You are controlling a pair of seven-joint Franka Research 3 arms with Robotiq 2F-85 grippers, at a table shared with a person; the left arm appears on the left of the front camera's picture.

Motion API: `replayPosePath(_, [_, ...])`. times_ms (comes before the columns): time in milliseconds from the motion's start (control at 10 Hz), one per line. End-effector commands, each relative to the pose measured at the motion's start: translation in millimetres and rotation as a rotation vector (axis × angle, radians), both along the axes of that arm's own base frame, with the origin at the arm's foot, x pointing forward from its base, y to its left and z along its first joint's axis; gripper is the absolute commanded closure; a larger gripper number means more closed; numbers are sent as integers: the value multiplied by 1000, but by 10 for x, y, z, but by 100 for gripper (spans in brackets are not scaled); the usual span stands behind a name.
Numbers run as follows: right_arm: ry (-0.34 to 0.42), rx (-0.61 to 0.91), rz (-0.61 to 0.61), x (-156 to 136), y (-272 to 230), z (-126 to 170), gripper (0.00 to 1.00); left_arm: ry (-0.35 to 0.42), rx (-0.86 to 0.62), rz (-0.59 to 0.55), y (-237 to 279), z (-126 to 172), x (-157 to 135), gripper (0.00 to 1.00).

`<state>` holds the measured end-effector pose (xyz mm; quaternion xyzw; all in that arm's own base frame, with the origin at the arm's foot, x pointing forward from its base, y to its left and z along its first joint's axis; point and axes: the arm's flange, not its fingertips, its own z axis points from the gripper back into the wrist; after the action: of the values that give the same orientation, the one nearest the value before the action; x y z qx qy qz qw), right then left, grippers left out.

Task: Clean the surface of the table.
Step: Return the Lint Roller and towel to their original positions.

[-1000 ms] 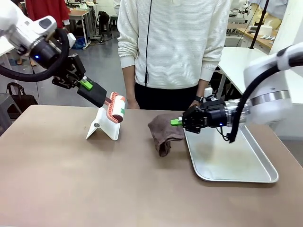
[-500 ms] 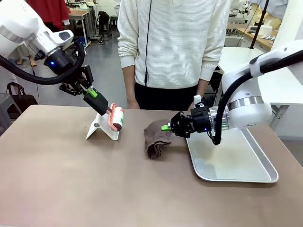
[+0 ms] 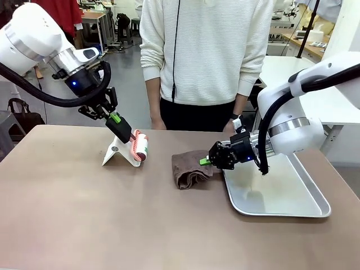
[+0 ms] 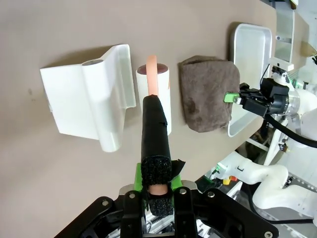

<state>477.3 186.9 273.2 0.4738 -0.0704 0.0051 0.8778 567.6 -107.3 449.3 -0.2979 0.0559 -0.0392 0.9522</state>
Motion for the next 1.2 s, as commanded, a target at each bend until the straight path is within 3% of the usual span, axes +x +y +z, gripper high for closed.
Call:
replayPosePath(0, [9, -17, -3, 63, -8, 51, 95, 25, 50, 16, -48, 19, 122, 78])
replayPosePath(1100, [20, 62, 39, 63, -54, -4, 95, 63, 65, 45, -61, -181, 333, 78])
